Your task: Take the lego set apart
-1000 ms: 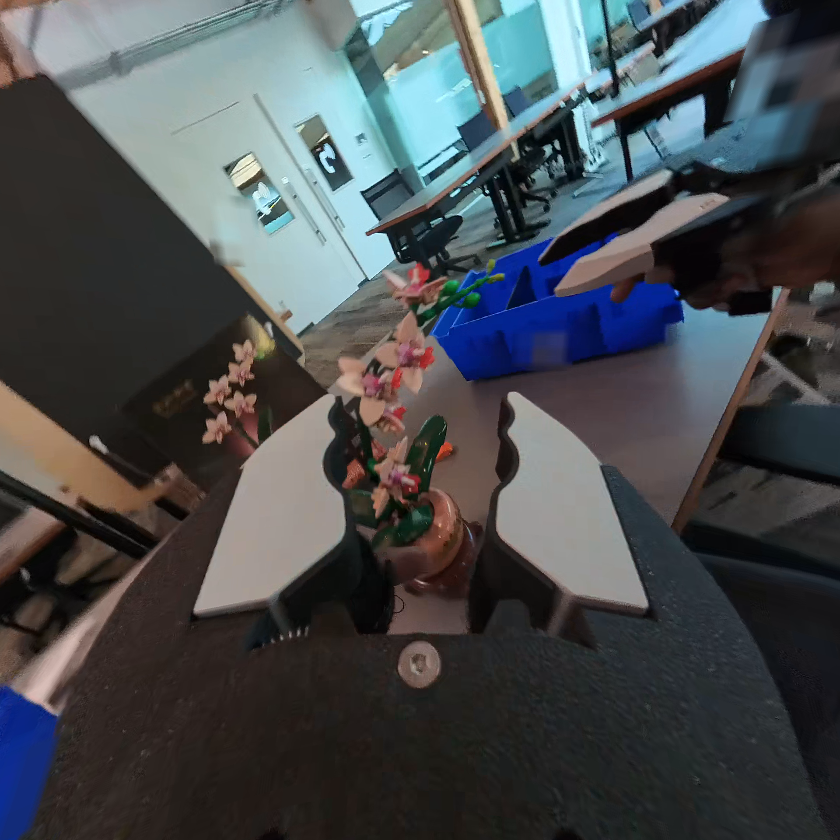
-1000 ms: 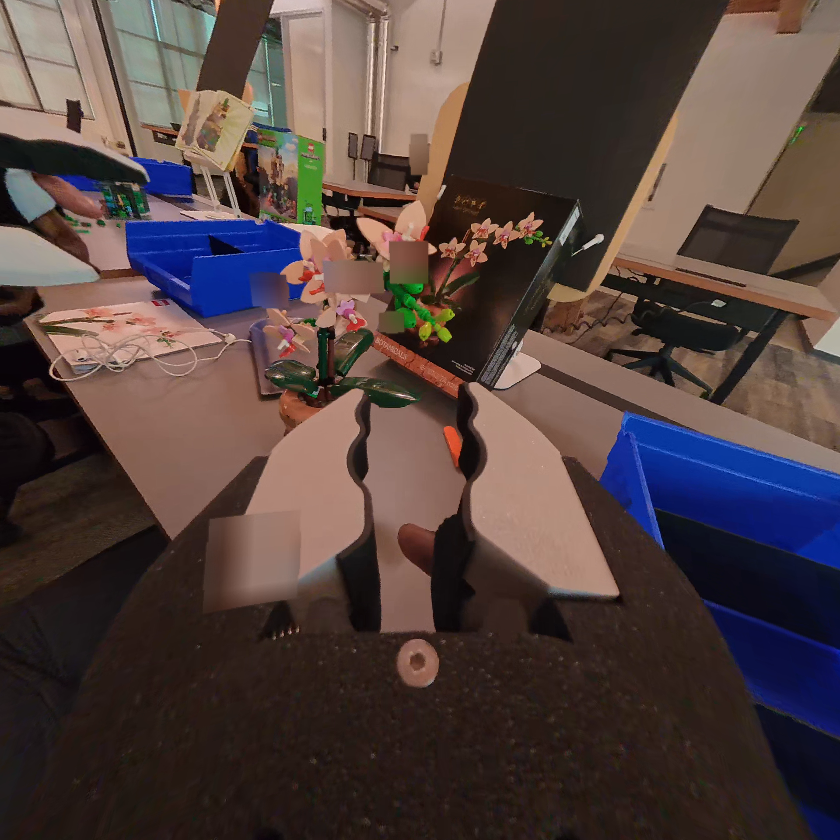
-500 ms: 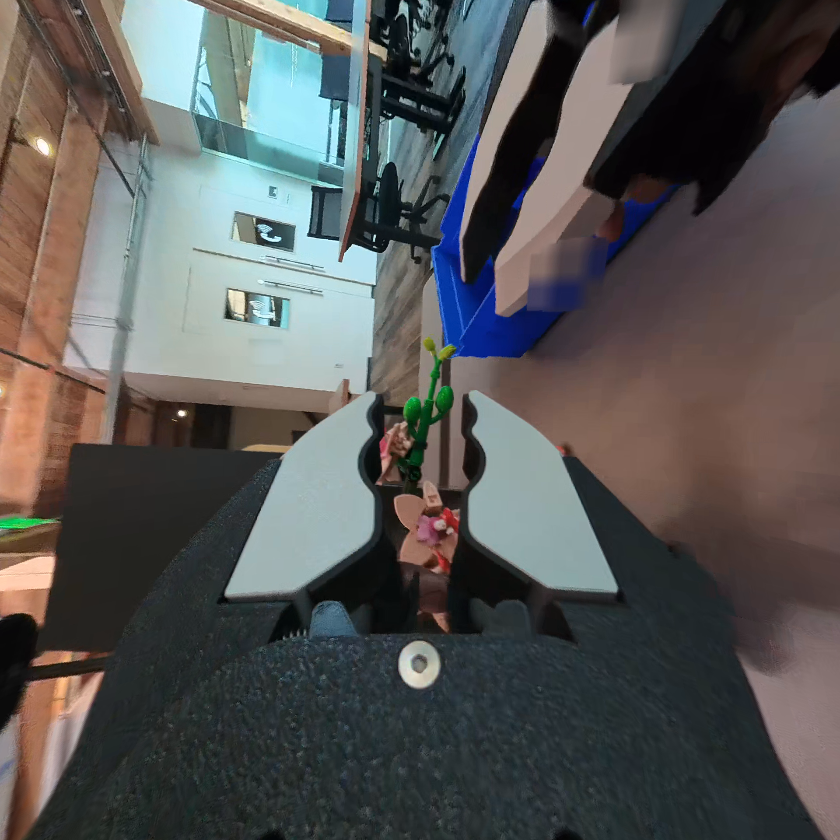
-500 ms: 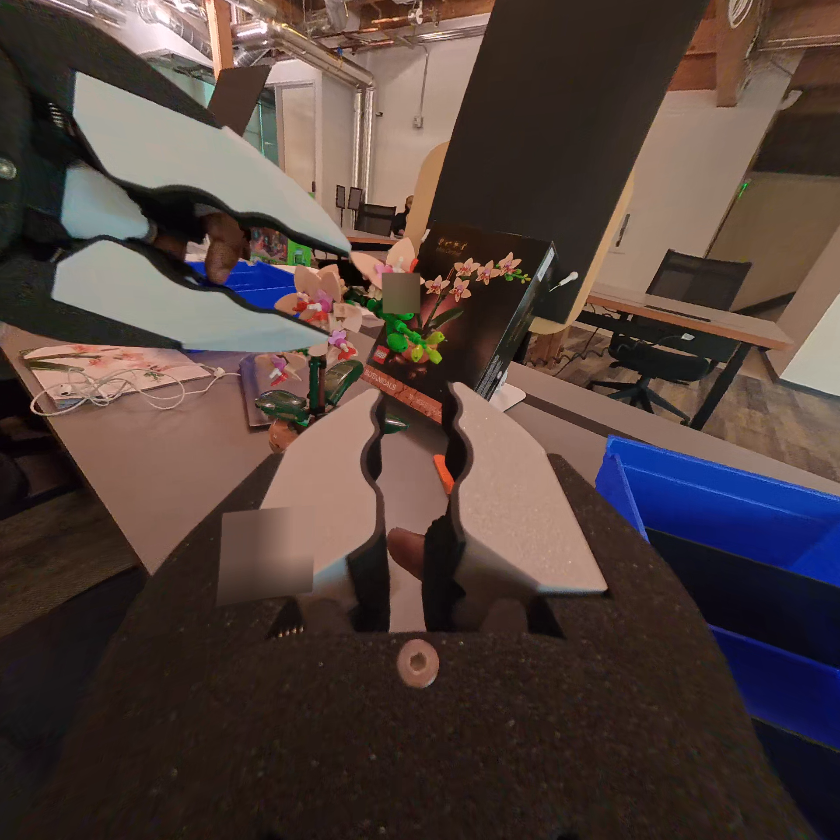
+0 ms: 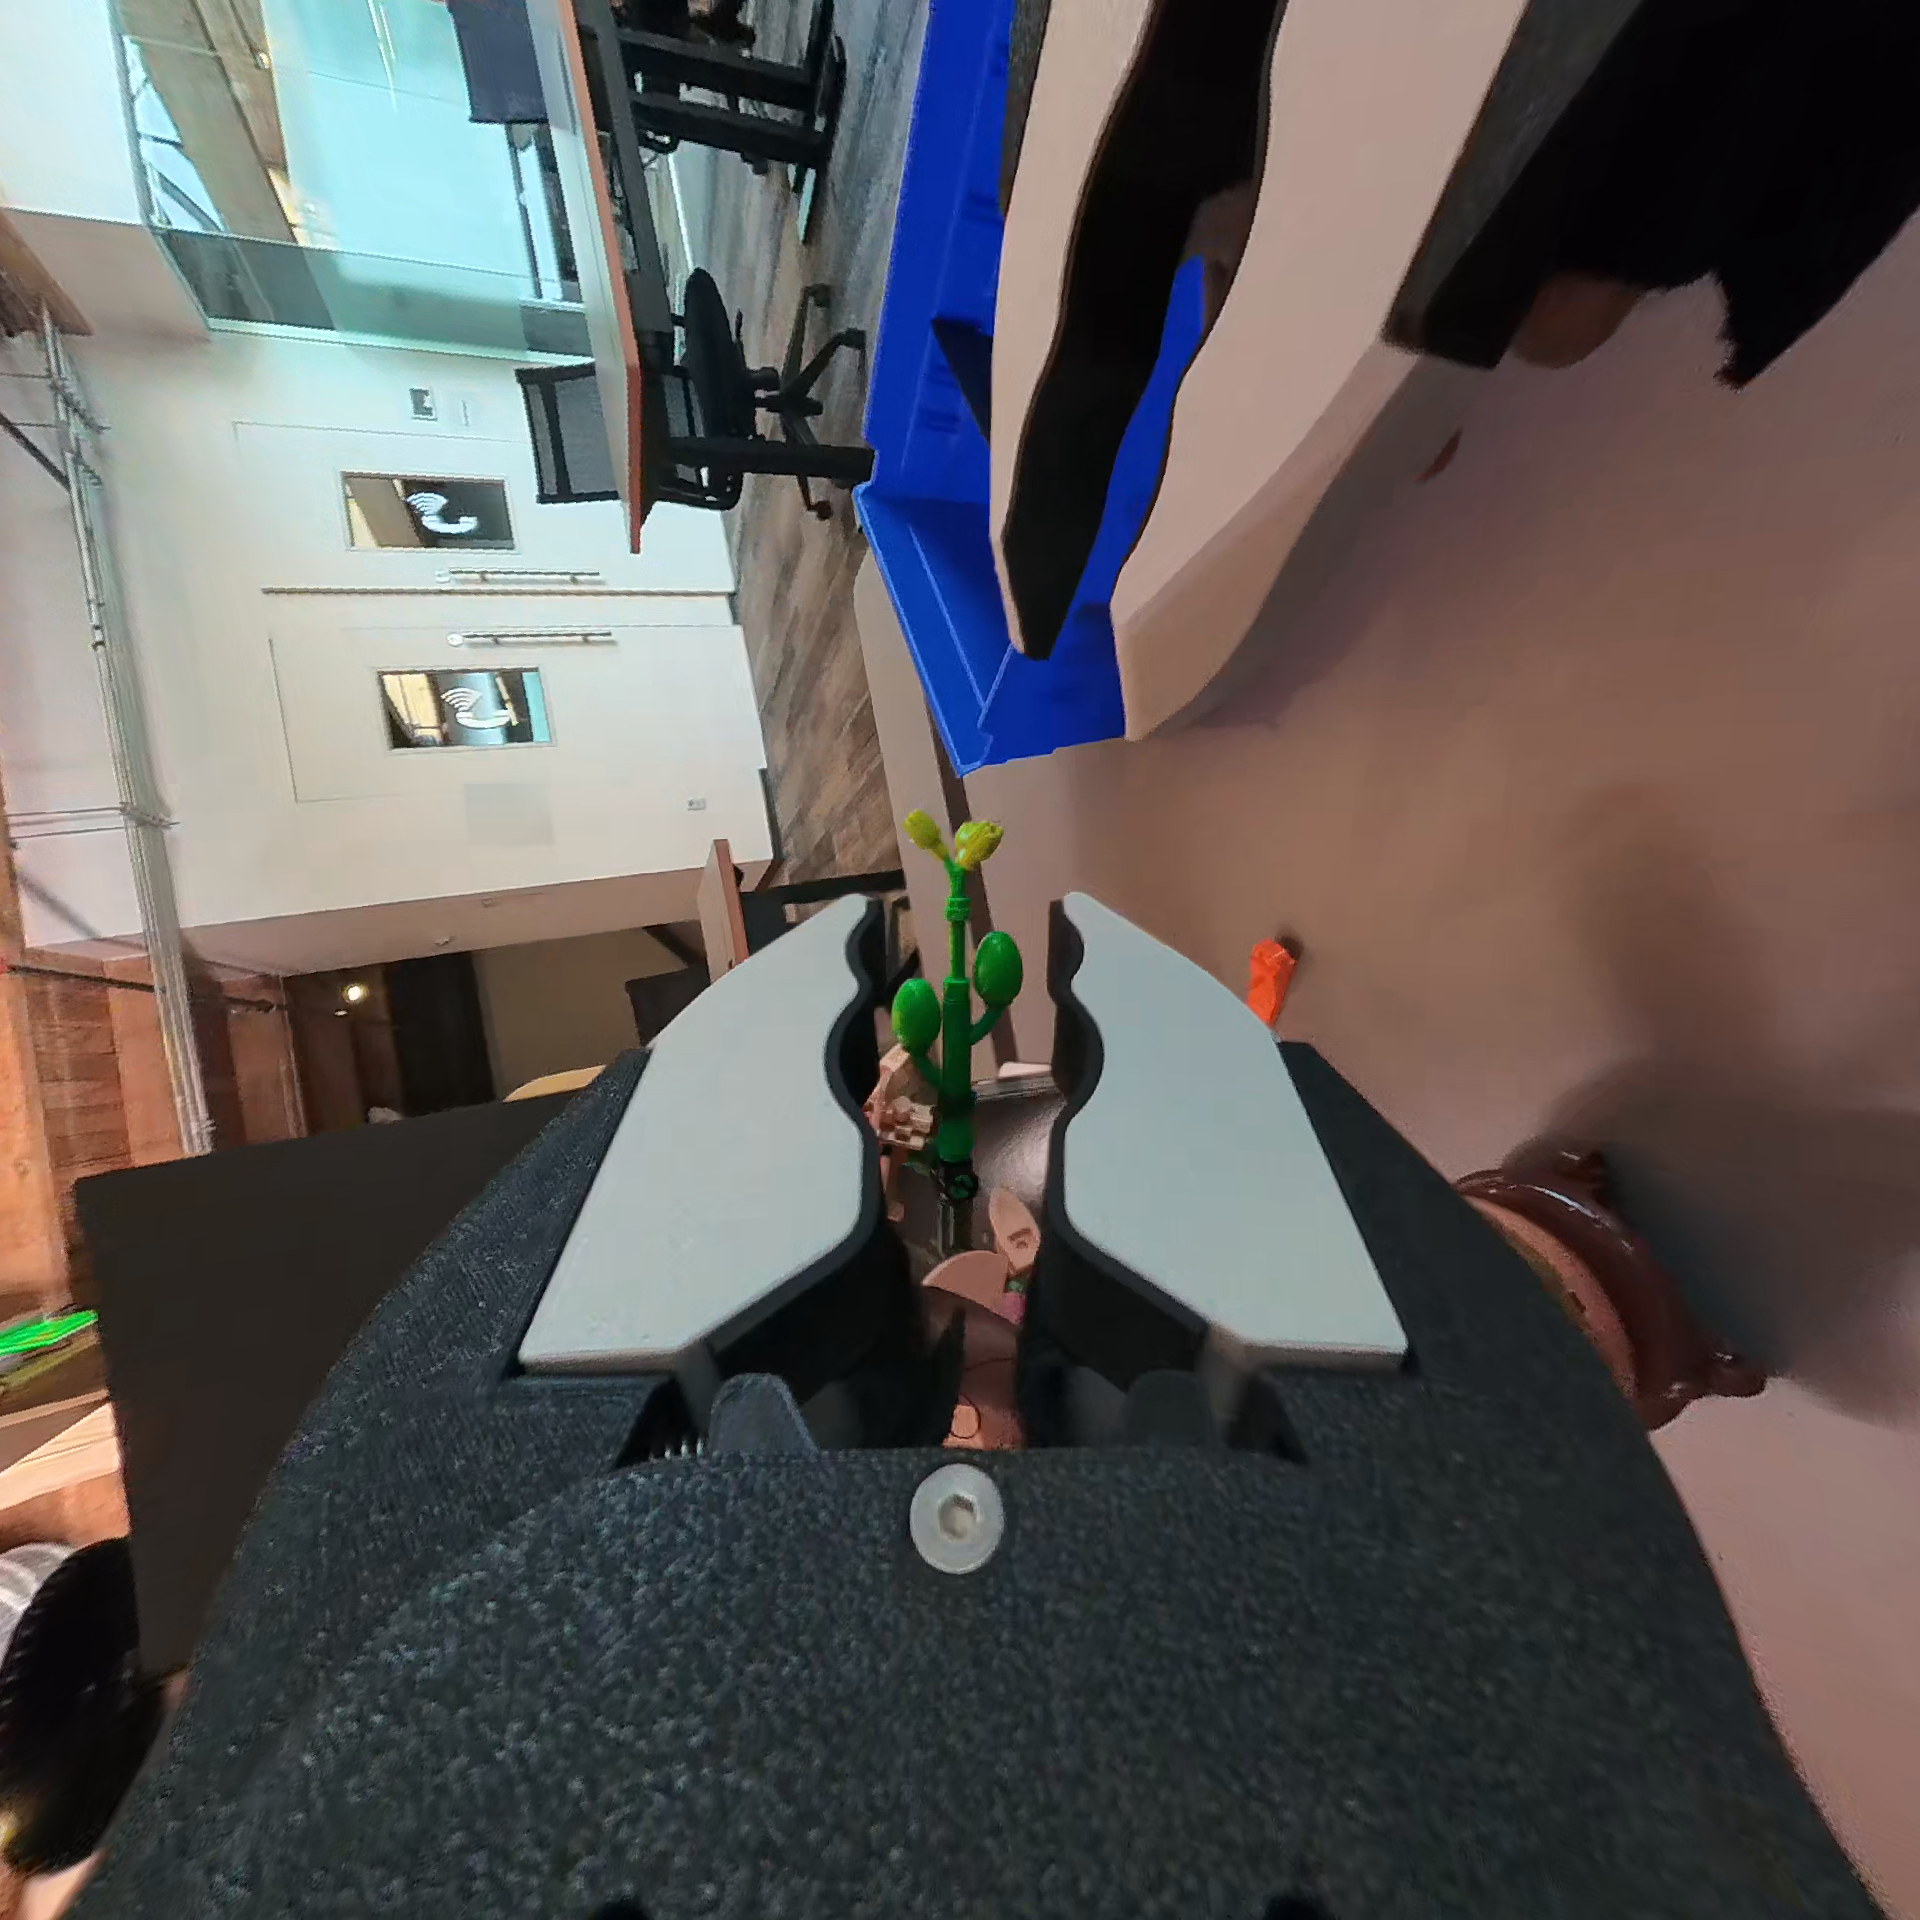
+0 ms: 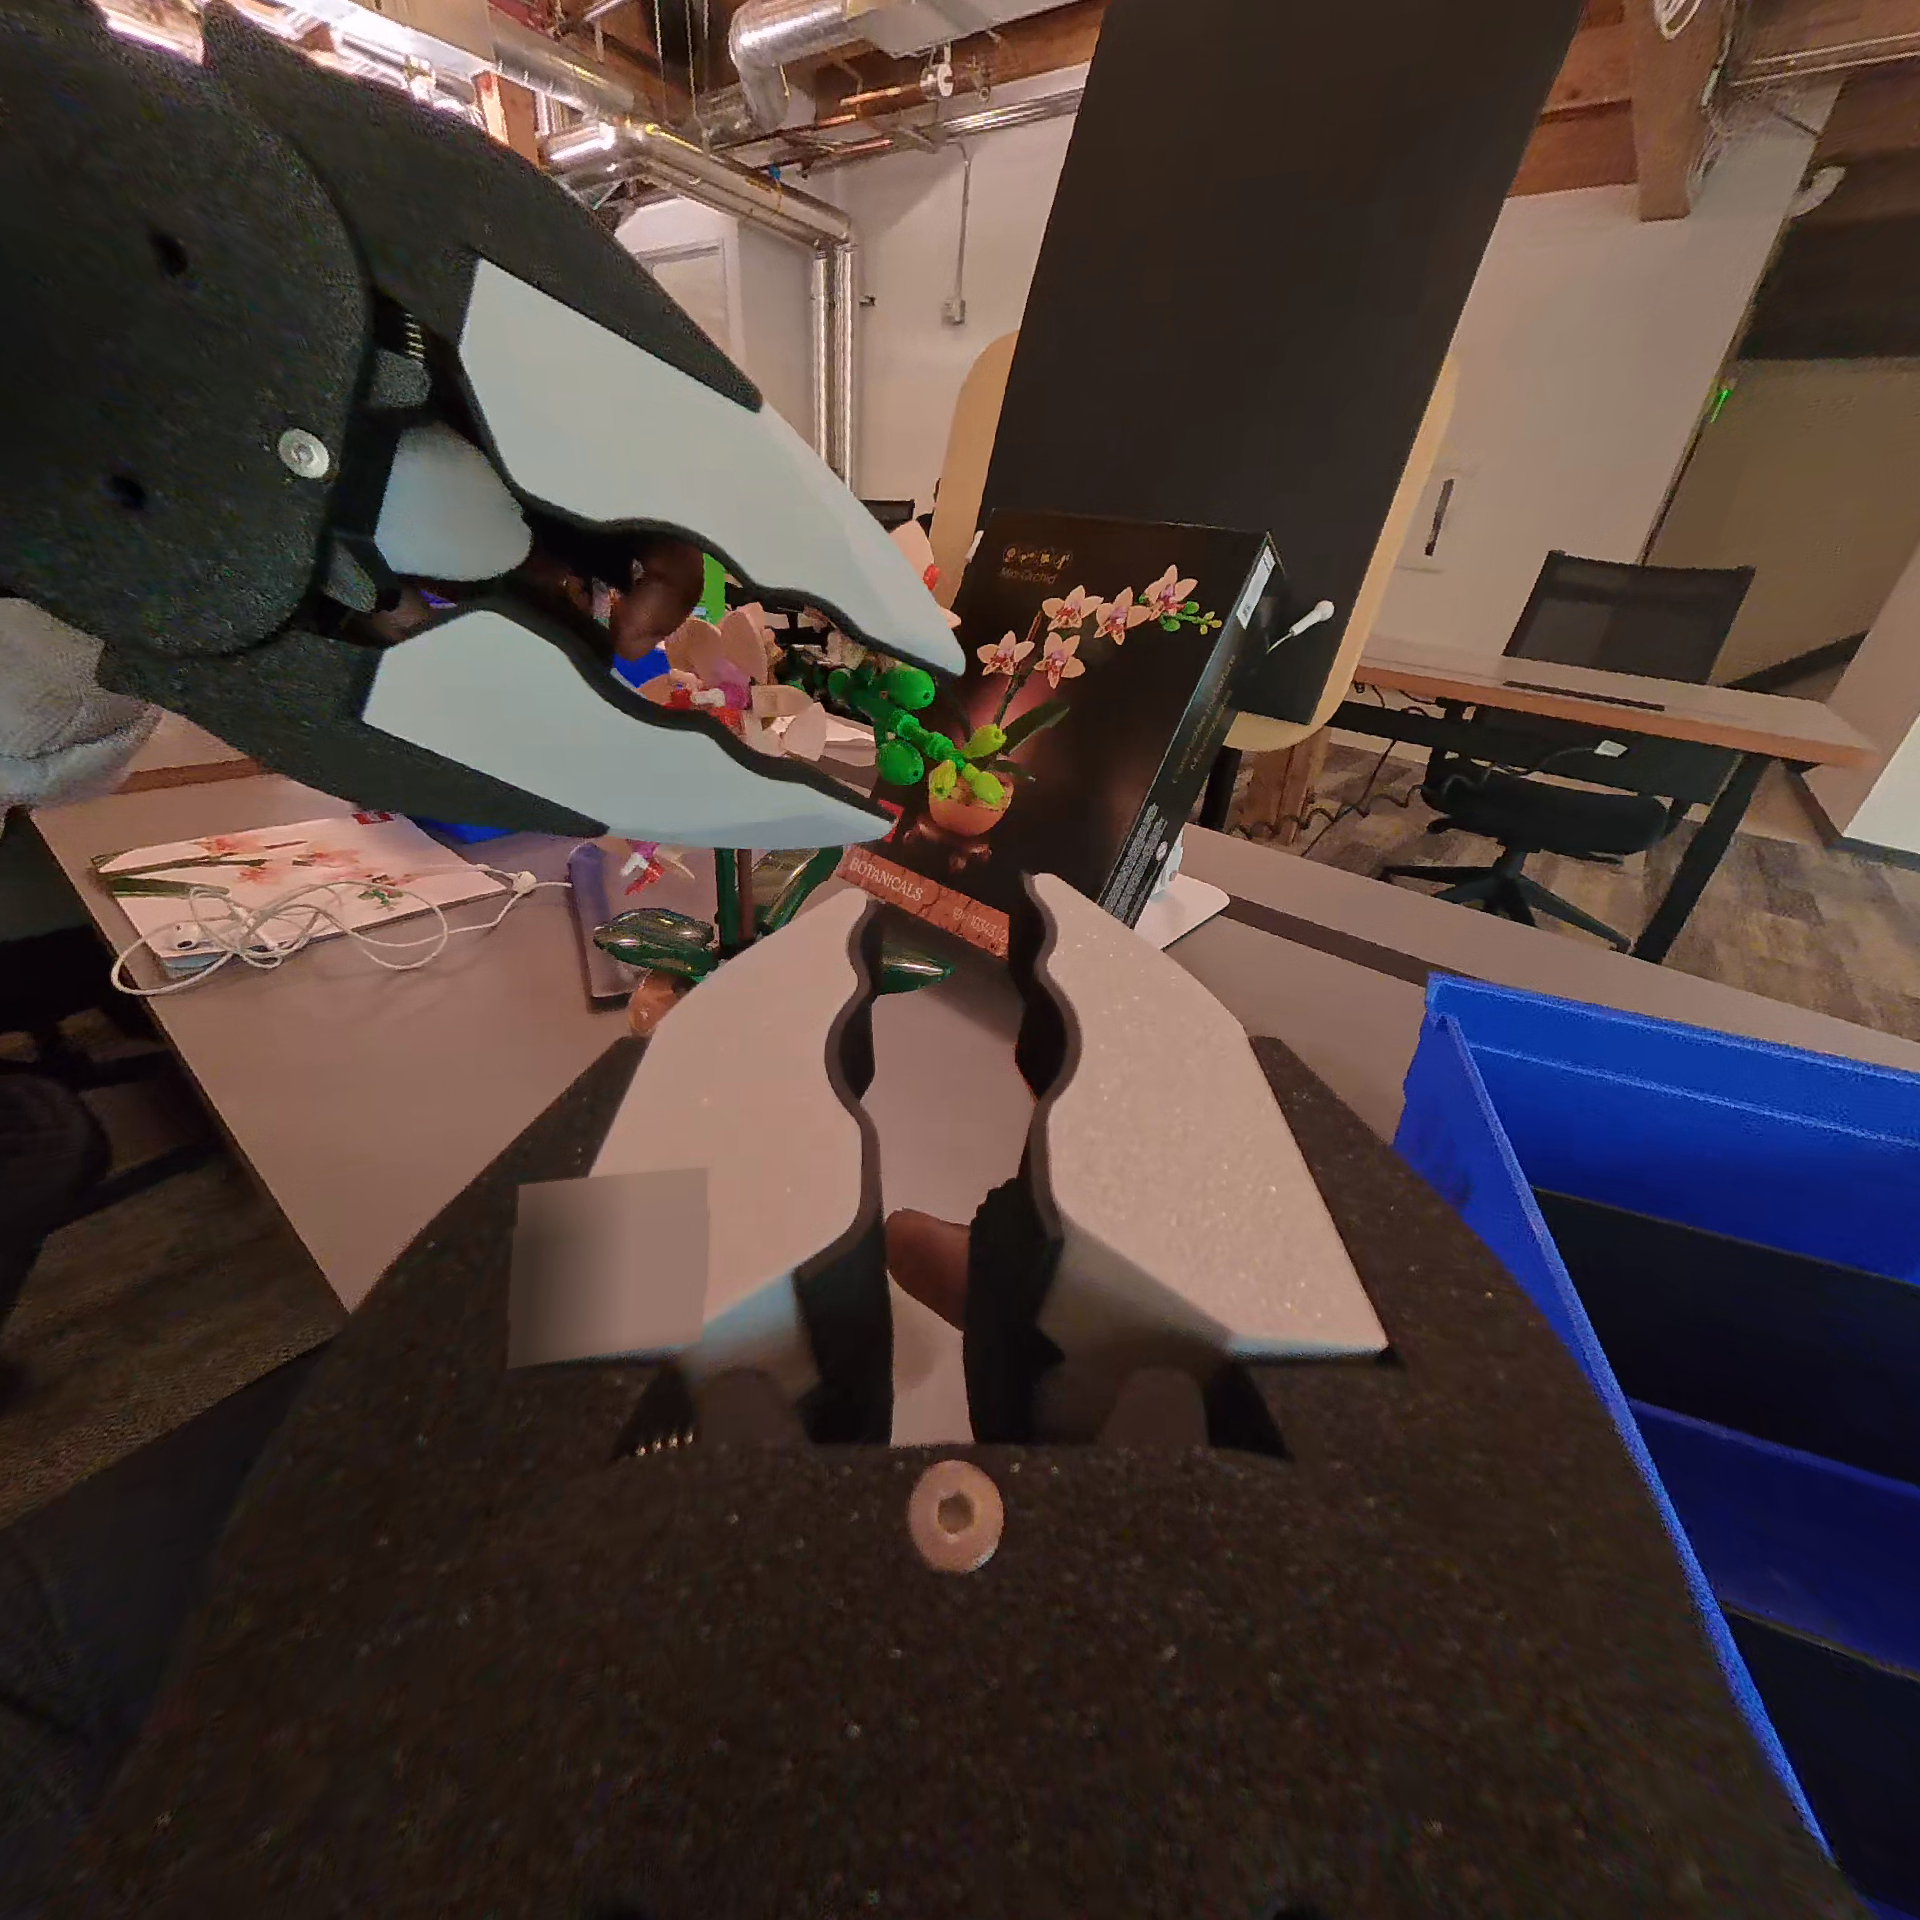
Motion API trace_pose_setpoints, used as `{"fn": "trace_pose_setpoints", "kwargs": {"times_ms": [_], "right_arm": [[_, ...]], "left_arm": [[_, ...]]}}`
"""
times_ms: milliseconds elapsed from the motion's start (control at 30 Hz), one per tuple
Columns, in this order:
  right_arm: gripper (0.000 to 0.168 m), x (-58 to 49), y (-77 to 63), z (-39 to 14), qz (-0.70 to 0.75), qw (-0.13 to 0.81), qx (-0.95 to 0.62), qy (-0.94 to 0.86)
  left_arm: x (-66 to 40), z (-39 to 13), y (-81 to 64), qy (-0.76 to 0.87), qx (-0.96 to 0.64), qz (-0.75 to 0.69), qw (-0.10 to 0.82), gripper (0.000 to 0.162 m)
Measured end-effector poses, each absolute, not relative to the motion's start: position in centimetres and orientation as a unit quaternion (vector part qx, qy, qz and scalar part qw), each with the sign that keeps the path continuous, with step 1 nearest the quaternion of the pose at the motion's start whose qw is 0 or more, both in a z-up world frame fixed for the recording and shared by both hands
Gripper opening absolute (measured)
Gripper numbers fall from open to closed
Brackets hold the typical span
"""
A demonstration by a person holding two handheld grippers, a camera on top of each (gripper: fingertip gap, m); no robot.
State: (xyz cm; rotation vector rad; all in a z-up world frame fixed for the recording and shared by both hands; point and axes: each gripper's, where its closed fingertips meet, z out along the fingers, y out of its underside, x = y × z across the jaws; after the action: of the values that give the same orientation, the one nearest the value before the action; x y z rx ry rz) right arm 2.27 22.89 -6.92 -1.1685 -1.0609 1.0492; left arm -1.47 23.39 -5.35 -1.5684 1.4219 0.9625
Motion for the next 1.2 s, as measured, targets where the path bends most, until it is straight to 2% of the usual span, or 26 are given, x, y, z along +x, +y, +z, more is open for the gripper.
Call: {"fn": "trace_pose_setpoints", "kwargs": {"times_ms": [33,633,1200], "right_arm": [[0.023,2.3,22.9,-6.9,0.450,0.583,-0.501,-0.454],[0.013,0.6,22.9,-6.1,0.436,0.616,-0.509,-0.414],[0.012,-0.1,23.1,-5.4,0.419,0.635,-0.511,-0.401]], "left_arm": [[-1.6,-5.3,23.5,0.561,-0.616,0.389,0.394,0.029],[-2.3,-5.9,24.2,0.581,-0.599,0.418,0.358,0.021],[-2.4,-5.4,24.1,0.580,-0.586,0.450,0.343,0.019]]}}
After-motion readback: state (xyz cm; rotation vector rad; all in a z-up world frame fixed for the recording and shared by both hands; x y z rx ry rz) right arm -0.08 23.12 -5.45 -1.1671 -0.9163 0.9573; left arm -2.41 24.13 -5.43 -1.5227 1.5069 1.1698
